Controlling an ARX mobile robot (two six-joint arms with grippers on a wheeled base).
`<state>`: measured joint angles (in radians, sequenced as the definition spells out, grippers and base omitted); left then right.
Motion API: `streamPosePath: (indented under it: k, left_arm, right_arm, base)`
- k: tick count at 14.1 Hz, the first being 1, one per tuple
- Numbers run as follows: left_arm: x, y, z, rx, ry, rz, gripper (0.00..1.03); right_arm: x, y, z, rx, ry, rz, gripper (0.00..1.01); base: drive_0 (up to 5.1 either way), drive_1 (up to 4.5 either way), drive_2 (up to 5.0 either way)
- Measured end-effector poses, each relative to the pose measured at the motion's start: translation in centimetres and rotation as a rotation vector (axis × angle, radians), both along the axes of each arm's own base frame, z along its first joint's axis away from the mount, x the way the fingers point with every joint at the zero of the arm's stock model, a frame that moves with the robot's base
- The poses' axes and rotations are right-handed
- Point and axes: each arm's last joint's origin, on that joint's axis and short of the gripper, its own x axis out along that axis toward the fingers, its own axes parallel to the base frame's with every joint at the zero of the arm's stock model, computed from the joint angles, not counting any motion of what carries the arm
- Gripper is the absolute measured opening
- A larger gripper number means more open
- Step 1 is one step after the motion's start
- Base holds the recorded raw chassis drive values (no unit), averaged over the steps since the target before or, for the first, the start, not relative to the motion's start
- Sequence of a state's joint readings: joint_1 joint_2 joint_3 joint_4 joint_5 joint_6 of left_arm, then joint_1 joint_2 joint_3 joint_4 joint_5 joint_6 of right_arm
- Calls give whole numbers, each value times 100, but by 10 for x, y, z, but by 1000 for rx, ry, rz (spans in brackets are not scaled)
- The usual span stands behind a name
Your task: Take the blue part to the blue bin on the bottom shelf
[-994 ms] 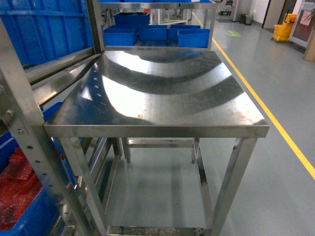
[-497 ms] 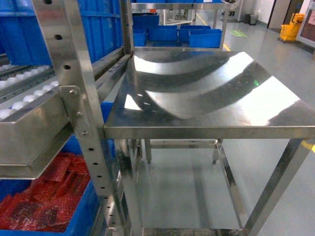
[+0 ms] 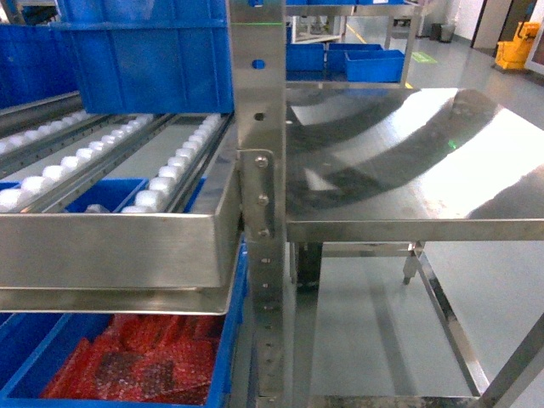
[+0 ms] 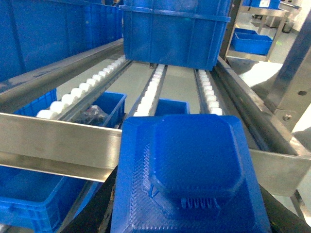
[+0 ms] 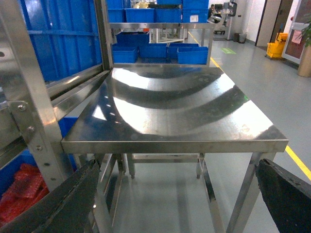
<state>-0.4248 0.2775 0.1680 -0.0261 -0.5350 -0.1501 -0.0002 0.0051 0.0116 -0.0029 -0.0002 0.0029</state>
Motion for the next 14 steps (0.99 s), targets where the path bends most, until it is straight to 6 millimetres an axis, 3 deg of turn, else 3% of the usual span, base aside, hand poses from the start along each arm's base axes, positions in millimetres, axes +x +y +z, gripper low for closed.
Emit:
streamPosePath:
  k: [14]
  left_arm:
    - [0,0,0,1,4,1,43]
  right_arm:
    - [0,0,0,0,-1,0,98]
  base:
    - [-499,246,246]
